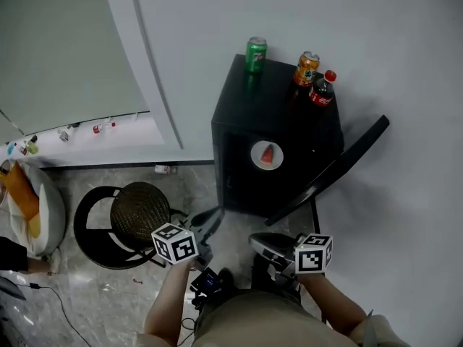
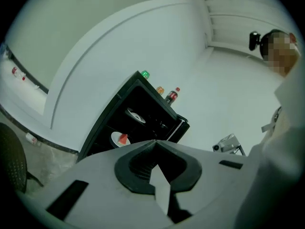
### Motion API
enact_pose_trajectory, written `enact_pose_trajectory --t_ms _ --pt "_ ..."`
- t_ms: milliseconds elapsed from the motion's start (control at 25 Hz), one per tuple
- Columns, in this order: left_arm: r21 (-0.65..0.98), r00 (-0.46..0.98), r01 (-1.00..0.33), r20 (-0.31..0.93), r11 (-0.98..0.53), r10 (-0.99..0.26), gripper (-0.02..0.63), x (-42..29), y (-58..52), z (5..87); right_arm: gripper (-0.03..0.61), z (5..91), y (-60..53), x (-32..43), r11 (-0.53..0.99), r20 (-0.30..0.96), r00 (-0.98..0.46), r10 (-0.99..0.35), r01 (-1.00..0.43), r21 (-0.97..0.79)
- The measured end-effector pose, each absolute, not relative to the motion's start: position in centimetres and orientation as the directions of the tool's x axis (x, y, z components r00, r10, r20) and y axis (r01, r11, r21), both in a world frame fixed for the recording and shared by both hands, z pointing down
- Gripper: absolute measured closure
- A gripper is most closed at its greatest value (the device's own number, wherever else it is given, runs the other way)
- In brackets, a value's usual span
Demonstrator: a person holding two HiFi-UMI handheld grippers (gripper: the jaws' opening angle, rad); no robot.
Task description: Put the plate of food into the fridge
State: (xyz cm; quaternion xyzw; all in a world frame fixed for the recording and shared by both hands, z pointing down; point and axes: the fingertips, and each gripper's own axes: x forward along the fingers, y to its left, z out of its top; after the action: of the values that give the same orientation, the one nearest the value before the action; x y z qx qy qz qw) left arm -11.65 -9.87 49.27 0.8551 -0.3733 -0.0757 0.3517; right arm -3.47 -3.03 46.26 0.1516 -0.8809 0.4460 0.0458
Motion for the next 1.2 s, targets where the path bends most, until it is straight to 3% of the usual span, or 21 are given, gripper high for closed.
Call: enact_pose_trajectory --t_ms 360,800,1200 --pt "0.539 0.696 -0.650 0.141 -0.535 -0.704 0.604 -13.1 -6.2 47.2 0.557 44.9 -1.8 -5.8 0.631 0.219 -0.944 -0.248 -0.329 -0.703" --pt "0.408 0.683 -0.694 0.113 -0.594 -0.721 0.604 -14.9 -3.6 45.5 0.557 44.6 0.4 -4.8 0.642 0.259 -0.890 -0.376 -0.452 -0.619" --pt "0.364 0.690 -0.700 0.123 -0.614 -0.713 0.604 -13.5 -2.1 42.9 0.557 43.0 1.9 -3.3 0.603 0.191 -0.902 -0.387 -0.404 -0.688"
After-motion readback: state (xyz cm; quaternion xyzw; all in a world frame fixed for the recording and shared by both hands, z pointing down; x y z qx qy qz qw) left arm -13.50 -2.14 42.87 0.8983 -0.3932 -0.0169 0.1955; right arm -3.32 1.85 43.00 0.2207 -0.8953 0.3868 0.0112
